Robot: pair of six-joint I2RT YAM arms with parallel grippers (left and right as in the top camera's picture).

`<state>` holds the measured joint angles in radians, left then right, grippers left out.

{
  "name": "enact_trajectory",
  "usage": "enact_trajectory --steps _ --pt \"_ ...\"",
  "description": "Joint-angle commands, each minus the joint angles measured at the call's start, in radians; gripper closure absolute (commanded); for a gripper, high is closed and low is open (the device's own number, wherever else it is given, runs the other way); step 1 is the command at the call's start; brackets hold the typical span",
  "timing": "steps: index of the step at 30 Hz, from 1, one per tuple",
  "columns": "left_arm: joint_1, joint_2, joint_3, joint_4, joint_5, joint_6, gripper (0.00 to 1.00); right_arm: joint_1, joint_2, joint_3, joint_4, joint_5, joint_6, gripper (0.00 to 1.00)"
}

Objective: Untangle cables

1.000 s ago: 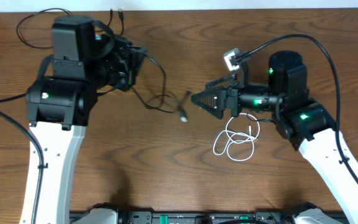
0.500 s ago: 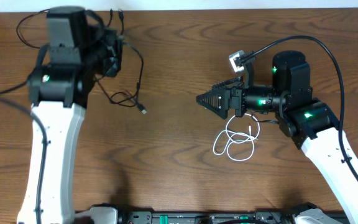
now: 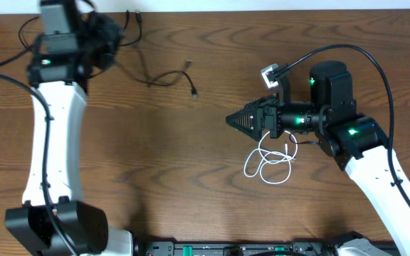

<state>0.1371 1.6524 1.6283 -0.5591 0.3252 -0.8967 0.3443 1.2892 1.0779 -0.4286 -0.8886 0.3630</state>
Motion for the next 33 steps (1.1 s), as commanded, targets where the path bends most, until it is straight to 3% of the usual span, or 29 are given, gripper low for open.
enact_trajectory --steps 1,14,20,24,27,33 --pt "0.093 0.057 0.004 0.008 -0.042 0.172 0.92 -0.004 -0.003 0.005 -0.004 0.001 -0.028 0.03" --pt "0.350 0.298 0.004 0.090 -0.058 0.457 0.93 -0.004 -0.003 0.005 -0.041 0.075 -0.035 0.03" --pt "0.431 0.375 0.004 0.129 -0.234 0.467 0.93 -0.004 -0.003 0.005 -0.081 0.107 -0.050 0.02" --pt "0.468 0.396 0.004 0.196 -0.301 0.625 0.93 -0.004 -0.002 0.005 -0.099 0.150 -0.050 0.01" --pt "0.489 0.396 0.004 0.251 -0.423 0.635 0.93 -0.004 -0.002 0.005 -0.099 0.158 -0.050 0.01" --pt "0.514 0.399 0.004 0.317 -0.432 0.707 0.92 -0.004 -0.002 0.005 -0.114 0.158 -0.055 0.01"
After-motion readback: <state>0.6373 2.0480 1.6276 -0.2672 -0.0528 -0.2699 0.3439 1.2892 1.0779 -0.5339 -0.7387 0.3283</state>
